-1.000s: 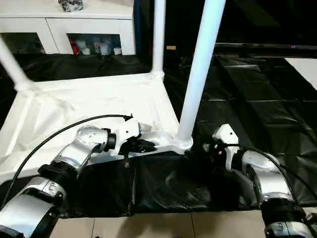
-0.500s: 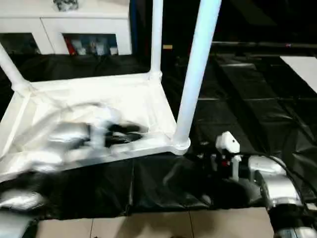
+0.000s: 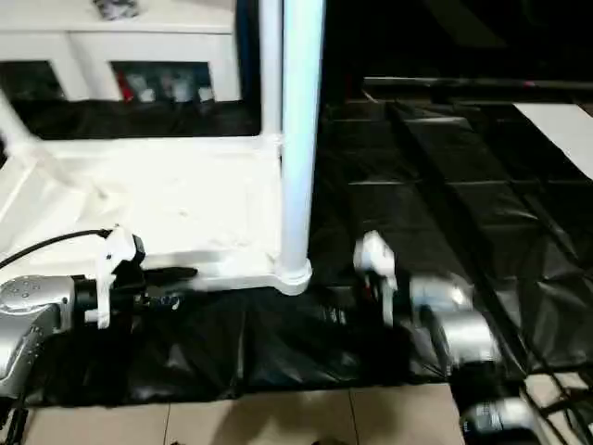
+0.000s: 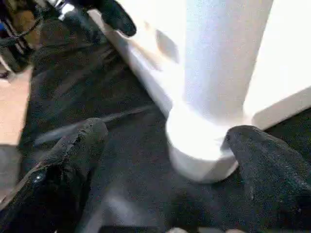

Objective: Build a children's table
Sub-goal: Rotate table base

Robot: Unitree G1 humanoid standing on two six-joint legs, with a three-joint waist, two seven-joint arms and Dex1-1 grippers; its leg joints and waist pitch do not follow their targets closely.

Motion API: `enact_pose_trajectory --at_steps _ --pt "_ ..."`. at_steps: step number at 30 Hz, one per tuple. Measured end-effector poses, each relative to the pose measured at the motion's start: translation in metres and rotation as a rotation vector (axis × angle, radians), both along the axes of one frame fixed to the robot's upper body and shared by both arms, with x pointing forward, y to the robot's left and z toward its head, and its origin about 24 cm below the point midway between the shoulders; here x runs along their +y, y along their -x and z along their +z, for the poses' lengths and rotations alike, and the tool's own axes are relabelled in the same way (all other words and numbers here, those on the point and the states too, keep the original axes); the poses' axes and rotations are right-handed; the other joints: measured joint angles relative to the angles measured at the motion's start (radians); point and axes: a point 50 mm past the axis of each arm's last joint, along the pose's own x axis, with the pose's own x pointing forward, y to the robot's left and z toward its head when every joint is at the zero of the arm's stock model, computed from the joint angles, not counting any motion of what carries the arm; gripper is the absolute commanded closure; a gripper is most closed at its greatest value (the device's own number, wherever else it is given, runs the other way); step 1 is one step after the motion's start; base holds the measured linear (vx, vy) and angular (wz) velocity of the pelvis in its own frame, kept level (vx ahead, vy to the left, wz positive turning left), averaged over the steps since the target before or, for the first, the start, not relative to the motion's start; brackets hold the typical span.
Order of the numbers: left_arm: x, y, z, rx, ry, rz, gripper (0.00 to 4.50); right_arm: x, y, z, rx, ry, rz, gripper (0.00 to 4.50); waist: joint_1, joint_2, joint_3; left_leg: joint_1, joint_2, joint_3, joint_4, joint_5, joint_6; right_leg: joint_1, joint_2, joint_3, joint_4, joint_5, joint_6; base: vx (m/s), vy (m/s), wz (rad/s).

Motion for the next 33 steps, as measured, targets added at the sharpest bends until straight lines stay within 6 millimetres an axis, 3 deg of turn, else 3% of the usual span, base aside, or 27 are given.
enact_pose_trajectory --at_steps 3,7,11,14,16,22,25,29,33 --pt "-0.006 -0.015 0.008 -0.087 -0.005 0.059 1.5 -0.009 -0.011 0.014 -0.067 0.033 -0.097 0.0 0.006 0.001 0.0 -0.001 -0.001 0.0 0.006 0.0 0.0 0.002 -0.001 0.001 0.001 0.0 0.0 0.0 0.0 0.0" --pt "-0.019 -0.029 0.012 -0.136 0.018 0.08 1.13 -0.023 -0.02 0.025 -0.135 0.04 -0.269 0.0 -0.001 0.004 0.001 -0.001 -0.002 0.001 0.006 -0.001 0.0 0.002 -0.003 0.002 0.0 0.0 0.0 0.0 0.0 0.0" --pt "-0.032 -0.031 0.007 -0.117 0.041 0.061 1.13 -0.023 -0.02 0.031 -0.176 -0.002 -0.374 0.0 -0.012 0.016 0.007 -0.002 -0.002 0.001 0.005 0.0 0.0 0.0 0.0 0.001 0.001 0.0 0.0 0.0 0.0 0.0" --pt "-0.031 -0.028 0.006 -0.103 0.042 0.065 1.13 -0.026 -0.016 0.03 -0.168 -0.021 -0.422 0.0 -0.016 0.03 0.007 -0.003 -0.001 0.001 0.005 0.0 0.0 -0.001 0.002 0.001 0.002 0.0 0.0 0.0 0.0 0.0" --pt "-0.024 -0.022 0.007 -0.091 0.044 0.077 1.13 -0.027 -0.008 0.031 -0.156 -0.046 -0.413 0.0 -0.022 0.036 0.006 -0.002 -0.001 0.001 0.005 0.0 0.0 -0.001 0.002 0.001 0.002 0.0 0.0 0.0 0.0 0.0" --pt "0.012 -0.004 0.027 -0.02 0.095 0.067 1.13 -0.025 0.015 0.034 -0.106 -0.058 -0.278 0.0 -0.03 0.037 0.006 -0.001 0.0 0.0 0.007 0.0 0.0 0.001 0.003 0.002 0.002 0.001 -0.001 0.0 0.0 0.0" --pt "0.032 0.011 0.024 0.088 0.041 0.021 1.13 -0.021 0.025 0.036 -0.067 -0.055 -0.163 0.0 -0.029 0.037 0.006 0.001 0.0 -0.001 0.007 0.0 0.0 0.002 0.003 0.002 0.002 0.001 0.0 0.0 0.0 0.0" --pt "0.053 0.026 0.02 0.207 -0.042 -0.014 1.13 -0.007 0.032 0.042 -0.008 -0.066 0.006 0.0 -0.027 0.039 0.006 0.002 -0.001 -0.003 0.007 0.0 0.0 0.003 0.003 0.001 0.002 0.001 -0.001 0.0 0.0 0.0" --pt "0.058 0.024 0.018 0.211 -0.06 0.025 1.13 0.01 0.025 0.047 0.0 -0.06 0.094 0.0 -0.025 0.042 0.005 0.002 -0.001 -0.003 0.009 0.0 0.0 0.005 0.003 0.002 0.003 0.003 -0.003 0.0 0.0 0.0"
